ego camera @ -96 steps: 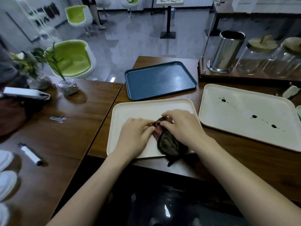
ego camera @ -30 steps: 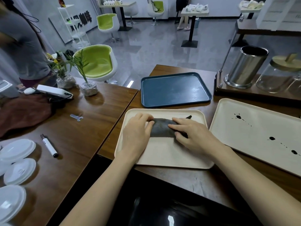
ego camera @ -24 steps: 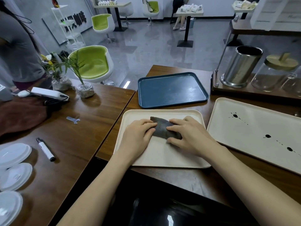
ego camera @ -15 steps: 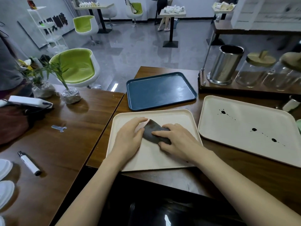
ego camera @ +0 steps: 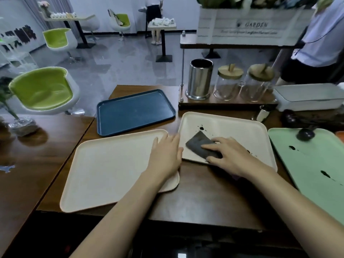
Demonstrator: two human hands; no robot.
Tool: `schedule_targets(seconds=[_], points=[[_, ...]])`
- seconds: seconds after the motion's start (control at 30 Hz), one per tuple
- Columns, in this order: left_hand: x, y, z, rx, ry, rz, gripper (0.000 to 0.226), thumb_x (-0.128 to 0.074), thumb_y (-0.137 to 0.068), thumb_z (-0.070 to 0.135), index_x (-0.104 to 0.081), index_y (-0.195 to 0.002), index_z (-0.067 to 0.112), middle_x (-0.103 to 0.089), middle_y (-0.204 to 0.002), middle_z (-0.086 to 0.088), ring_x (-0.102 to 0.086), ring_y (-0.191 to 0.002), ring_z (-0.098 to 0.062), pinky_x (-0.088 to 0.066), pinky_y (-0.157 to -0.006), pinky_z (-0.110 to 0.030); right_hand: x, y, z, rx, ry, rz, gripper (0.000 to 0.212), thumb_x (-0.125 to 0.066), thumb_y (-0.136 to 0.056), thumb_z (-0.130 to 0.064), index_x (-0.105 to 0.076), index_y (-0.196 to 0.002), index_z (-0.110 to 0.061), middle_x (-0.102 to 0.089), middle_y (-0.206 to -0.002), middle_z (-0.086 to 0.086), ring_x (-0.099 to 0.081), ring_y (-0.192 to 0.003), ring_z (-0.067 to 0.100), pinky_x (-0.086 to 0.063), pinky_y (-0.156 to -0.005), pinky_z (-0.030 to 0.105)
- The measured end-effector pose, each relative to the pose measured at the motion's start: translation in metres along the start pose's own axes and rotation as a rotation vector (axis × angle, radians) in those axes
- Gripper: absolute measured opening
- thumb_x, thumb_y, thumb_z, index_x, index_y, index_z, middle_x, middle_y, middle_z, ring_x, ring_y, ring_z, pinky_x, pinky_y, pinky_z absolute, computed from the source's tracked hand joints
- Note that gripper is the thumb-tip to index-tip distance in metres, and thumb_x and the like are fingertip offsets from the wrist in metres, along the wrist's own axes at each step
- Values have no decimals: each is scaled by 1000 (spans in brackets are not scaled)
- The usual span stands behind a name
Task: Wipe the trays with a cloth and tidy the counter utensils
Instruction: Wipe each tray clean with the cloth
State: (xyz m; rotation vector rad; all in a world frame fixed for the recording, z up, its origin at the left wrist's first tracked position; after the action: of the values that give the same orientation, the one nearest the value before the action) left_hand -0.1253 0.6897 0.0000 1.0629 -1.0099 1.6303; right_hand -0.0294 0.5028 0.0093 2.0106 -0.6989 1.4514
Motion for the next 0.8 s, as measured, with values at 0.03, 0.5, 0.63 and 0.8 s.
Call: schedule_targets(seconds=[0.03,0.5,0.63,0.8], points=[[-5,-3,6,27,-39,-25,29,-42,-103,29,-49,-129,19,-57,-127,-1,-44,-127,-24,-30,-113,-49,1,2,4,28,-7,20,50,-56,-90,-52,-52,-139,-45,-36,-156,-7,-35,-135,25,-33,-110,39],[-6,38,31,216,-11,-80,24,-48,-88,19,-50,-111,24,-55,-133,4,-20,-152,-26,-5,-122,-62,-1,16,-4,493,-14,54,40,-44,-102,-29,-50,-141,-24,-40,-155,-7,-22,-148,18,-33,-112,33],[-10,46,24,188,-84,-190,74,-37,-96,55,-20,-161,26,-24,-163,1,8,-157,-28,6,-123,-59,-11,23,-13,490,-72,8,37,-44,-101,-26,-51,-138,-27,-37,-156,-10,-21,-149,14,-34,-114,34],[-12,43,13,155,-117,-203,101,-13,-76,88,-7,-163,37,2,-171,2,25,-154,-27,11,-121,-59,-22,11,-36,502,152,-1,37,-30,-101,-34,-50,-132,-28,-36,-157,-7,-18,-149,30,-24,-117,43]])
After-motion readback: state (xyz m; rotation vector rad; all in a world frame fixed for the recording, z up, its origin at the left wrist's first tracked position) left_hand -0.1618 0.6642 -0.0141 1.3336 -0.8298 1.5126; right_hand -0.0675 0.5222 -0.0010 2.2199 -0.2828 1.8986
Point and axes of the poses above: each hand's wrist, its own y-axis away from the middle knuckle, its own x-axis out of the back of the hand, z = x × y, the point moved 4 cm from there along -y, towards the middle knuckle
